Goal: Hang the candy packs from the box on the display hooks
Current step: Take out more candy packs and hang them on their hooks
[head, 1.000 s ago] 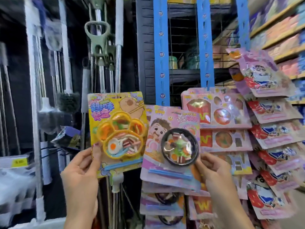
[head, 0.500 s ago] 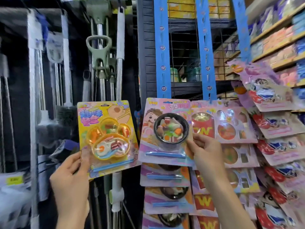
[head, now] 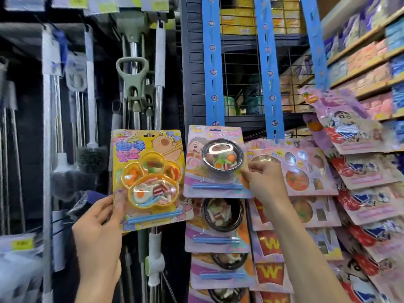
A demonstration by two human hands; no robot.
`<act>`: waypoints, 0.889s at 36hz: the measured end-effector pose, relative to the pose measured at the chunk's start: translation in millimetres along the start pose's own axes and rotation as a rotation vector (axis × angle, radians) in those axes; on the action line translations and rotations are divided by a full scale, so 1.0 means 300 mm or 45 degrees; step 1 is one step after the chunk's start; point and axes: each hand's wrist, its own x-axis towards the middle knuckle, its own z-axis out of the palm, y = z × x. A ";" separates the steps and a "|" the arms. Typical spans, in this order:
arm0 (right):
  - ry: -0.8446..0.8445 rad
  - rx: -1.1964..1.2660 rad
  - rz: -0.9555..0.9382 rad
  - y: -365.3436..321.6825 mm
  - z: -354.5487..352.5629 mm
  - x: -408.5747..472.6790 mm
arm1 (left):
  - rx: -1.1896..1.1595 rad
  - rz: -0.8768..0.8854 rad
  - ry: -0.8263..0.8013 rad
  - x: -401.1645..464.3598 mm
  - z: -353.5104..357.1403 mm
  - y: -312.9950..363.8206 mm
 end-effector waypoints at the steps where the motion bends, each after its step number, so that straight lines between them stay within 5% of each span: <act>1: 0.003 -0.019 -0.005 0.003 0.000 0.001 | -0.012 0.001 0.001 0.001 0.000 0.002; 24: 0.129 -0.022 0.073 0.089 -0.029 -0.088 | -0.079 0.129 0.056 -0.012 0.036 0.044; 32: 0.237 -0.453 -0.015 0.077 -0.051 -0.112 | -0.008 0.392 0.289 0.023 0.058 0.103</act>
